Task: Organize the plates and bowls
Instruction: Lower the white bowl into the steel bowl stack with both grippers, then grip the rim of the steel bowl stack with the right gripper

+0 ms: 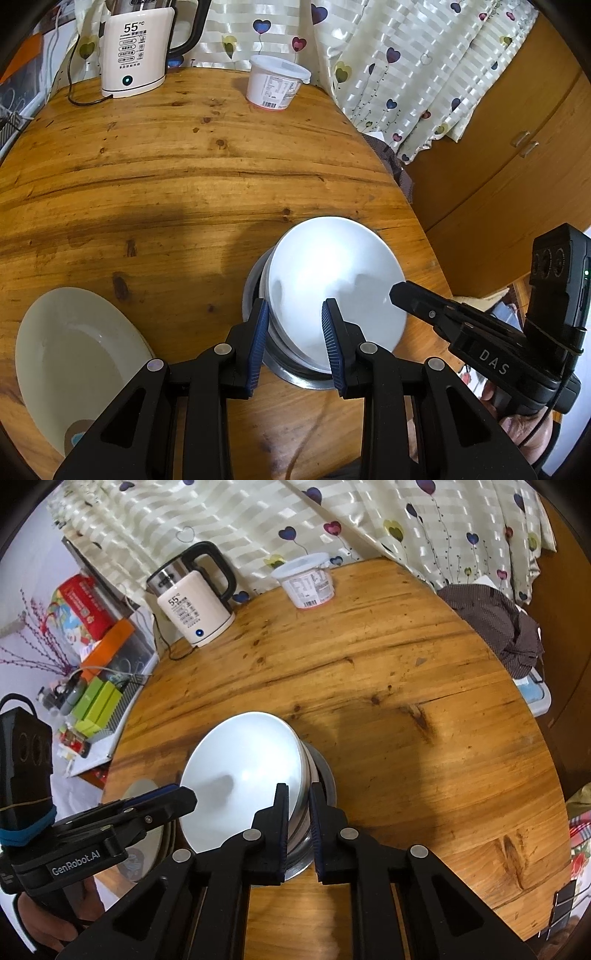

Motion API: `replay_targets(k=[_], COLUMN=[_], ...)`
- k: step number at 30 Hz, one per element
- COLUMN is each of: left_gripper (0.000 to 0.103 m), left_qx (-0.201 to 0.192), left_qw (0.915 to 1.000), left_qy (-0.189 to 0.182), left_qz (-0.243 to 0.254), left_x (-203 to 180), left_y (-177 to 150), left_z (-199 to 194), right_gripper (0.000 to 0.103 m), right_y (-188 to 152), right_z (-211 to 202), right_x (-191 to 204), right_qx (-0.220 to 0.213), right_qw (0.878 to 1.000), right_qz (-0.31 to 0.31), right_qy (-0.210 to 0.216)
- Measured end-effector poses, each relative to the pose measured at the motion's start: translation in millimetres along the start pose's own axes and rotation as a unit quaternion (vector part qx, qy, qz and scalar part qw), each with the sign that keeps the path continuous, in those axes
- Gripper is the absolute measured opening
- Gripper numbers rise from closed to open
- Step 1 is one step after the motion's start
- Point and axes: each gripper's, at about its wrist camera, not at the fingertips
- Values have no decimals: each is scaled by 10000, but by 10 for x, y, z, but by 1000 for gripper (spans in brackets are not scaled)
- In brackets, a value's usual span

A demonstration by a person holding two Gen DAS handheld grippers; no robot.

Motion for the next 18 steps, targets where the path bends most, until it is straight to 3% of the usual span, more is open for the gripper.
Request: replay_targets(k=[18], left_gripper=[30], left_qx=[-123], left_qw=[9999], left_qy=[6], left_qz=[67], left_x=[27], left_y=[-39], left_z=[-66], right_gripper=[14], right_y=[17], right_z=[-45], right_x=[-20], right_qx=[-42], right_qw=[9998], right_qz=[-116], right_qy=[141])
Point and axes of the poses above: each gripper's, at about its wrist camera, not at the fingertips, and z roughly the way its jaws point, x to its left, y to its top, and after that the axes turned 7 degrees about -y, right-handed
